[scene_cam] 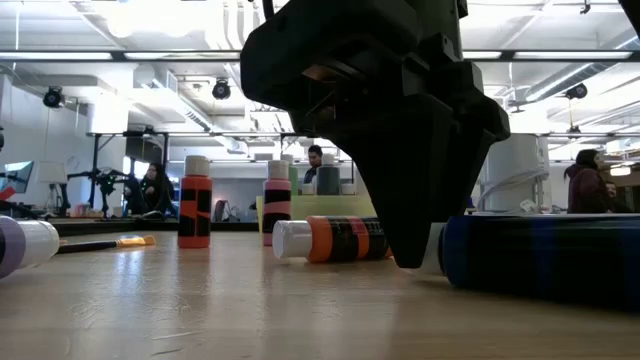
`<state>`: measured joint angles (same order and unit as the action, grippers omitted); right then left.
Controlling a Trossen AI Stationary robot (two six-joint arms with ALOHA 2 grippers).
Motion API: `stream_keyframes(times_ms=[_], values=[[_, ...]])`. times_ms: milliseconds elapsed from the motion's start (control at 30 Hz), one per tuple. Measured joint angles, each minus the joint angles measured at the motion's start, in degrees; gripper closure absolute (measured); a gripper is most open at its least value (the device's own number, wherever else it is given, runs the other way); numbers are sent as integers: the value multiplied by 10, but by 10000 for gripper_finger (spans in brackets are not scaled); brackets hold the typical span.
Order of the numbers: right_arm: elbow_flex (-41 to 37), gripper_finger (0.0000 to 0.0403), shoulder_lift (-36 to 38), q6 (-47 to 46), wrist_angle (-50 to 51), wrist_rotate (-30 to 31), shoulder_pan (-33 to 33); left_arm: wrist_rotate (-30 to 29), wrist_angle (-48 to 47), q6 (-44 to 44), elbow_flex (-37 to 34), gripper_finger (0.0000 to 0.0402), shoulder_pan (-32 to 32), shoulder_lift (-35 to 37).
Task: Pick & Place Paint Supplies
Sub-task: Put the blue paint bottle into the yellow bin
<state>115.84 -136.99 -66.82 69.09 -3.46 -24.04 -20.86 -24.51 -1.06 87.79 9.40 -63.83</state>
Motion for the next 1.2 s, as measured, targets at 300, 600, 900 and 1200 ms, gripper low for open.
stream_keyframes(times_ms=[300,600,900,1200], values=[[-34,286,3,5,-42,-30,3,0,0,0,0,243,0,0],[-13,289,4,-2,-38,-12,0,0,0,0,0,243,0,0],[62,289,36,-22,5,126,-19,0,0,0,0,243,0,0],[135,289,121,-76,76,448,-98,0,-2,0,0,243,0,0]])
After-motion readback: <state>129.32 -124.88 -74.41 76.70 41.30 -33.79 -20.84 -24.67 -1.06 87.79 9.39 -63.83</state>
